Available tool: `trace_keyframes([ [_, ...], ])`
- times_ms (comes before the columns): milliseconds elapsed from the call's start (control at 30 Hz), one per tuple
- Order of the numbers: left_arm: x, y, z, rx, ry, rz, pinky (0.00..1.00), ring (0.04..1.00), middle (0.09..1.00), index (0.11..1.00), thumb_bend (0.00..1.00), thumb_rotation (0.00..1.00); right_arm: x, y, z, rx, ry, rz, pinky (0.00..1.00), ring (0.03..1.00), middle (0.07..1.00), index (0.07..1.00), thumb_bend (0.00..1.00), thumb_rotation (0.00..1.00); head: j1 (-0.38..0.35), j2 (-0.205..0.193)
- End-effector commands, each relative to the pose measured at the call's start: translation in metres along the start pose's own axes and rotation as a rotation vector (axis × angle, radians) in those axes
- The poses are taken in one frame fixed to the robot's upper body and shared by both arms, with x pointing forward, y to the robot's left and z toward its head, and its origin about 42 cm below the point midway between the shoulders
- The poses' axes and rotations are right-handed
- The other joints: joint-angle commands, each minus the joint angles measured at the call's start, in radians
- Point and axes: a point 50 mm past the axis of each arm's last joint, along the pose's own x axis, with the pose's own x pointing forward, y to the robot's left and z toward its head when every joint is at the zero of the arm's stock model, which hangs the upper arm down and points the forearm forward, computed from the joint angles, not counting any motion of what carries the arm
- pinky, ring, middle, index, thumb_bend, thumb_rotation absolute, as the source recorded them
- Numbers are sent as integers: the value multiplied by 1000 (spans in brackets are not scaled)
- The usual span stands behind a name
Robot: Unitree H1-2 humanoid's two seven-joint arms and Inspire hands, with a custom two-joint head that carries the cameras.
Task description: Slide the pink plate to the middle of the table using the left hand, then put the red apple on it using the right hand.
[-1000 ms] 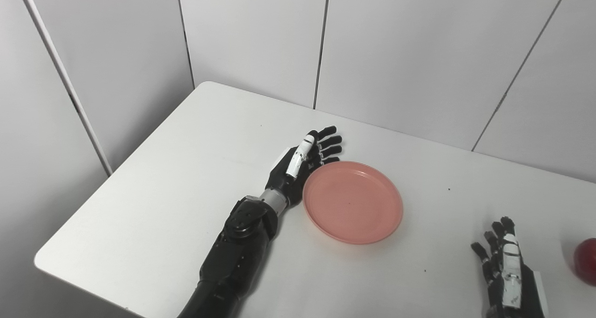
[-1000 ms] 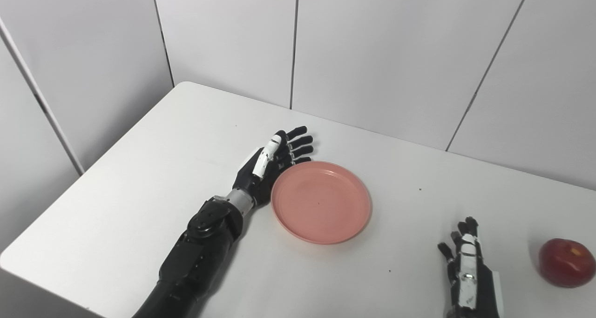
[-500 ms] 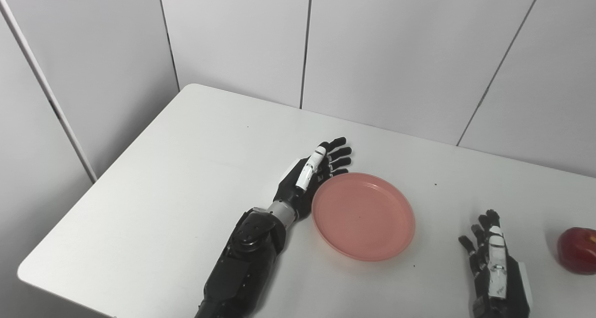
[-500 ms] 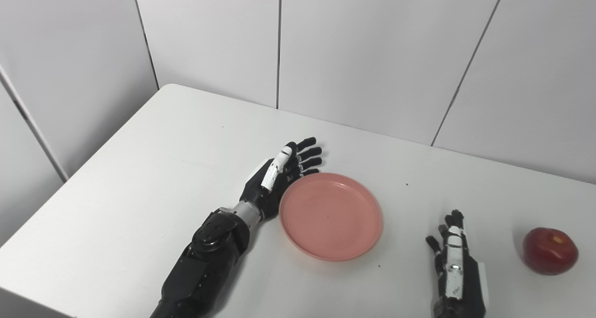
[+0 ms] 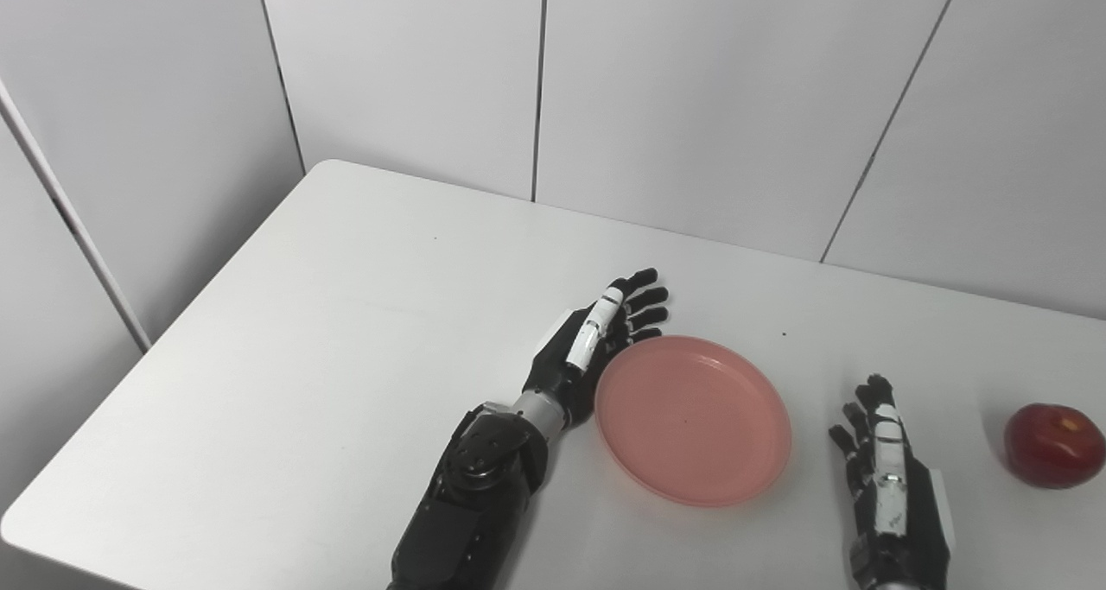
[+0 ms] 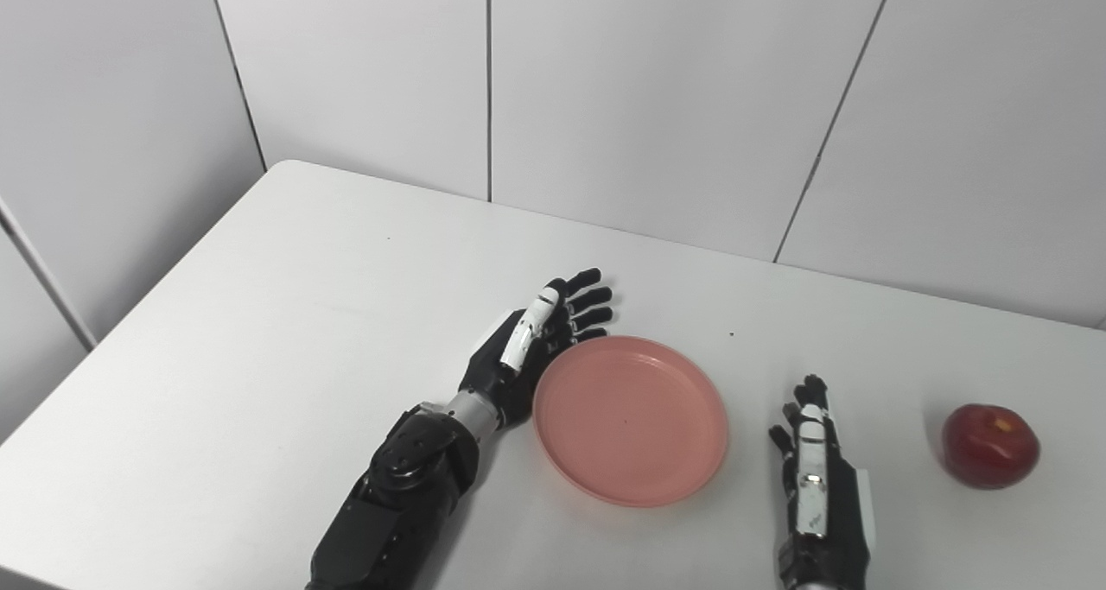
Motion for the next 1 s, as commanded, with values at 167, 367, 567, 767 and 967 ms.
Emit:
trace_keyframes([
  [167,-8,-6,-19,-14,105,-7,882,888,891,872,342,1000,7,8,16,21,-50,5,1000,975,979,976,233,1000,-21,7],
  [367,-9,-7,-19,-12,106,-15,888,896,898,879,338,1000,7,9,16,23,-51,7,1000,974,977,974,238,1000,-36,10],
  [567,-10,-2,-18,15,96,6,885,891,896,883,343,1000,8,8,17,25,-53,5,1000,974,978,977,258,1000,-50,12],
  [767,-11,6,-16,30,78,30,877,892,897,880,339,1000,9,6,25,-6,-55,-7,1000,956,958,960,270,1000,-86,17],
  [967,-14,15,-19,37,73,45,881,893,895,879,335,1000,10,2,36,-35,-88,19,1000,956,962,966,252,1000,-125,17],
])
